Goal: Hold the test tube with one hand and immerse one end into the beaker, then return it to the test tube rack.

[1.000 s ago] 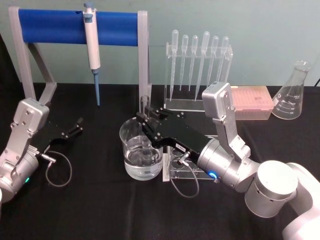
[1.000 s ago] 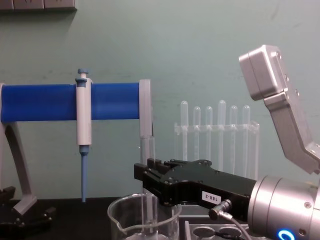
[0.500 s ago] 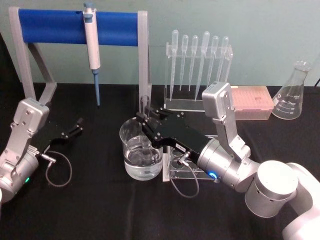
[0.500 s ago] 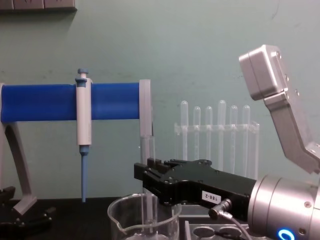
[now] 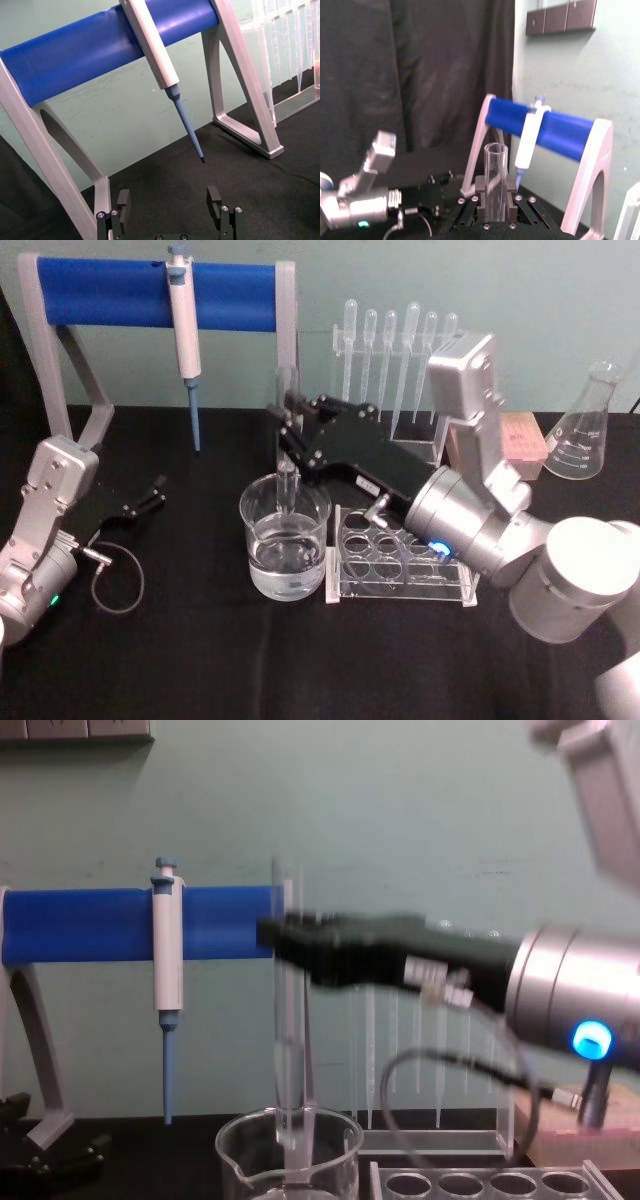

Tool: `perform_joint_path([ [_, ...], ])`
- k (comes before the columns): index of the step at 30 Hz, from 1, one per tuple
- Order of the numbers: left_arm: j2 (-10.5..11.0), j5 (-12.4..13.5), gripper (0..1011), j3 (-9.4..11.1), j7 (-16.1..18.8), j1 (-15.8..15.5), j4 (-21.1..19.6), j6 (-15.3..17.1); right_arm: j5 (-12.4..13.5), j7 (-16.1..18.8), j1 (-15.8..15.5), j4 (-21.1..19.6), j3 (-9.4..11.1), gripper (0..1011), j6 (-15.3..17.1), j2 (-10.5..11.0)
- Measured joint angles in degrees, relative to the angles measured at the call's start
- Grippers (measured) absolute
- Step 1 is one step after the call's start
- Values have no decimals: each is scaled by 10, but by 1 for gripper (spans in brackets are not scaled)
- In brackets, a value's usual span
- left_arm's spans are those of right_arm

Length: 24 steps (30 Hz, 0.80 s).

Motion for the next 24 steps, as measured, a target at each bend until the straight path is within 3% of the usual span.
perform_joint_path([
  [8,0,0,1000,0,0,0,0,0,25,-19,-17,-91,29,225,52,33],
  [14,0,0,1000,0,0,0,0,0,30,-54,-85,-166,80,226,61,81],
  [19,0,0,1000,0,0,0,0,0,32,-70,-135,-178,110,226,53,97],
  [24,0,0,1000,0,0,0,0,0,27,-79,-163,-167,118,225,41,97],
])
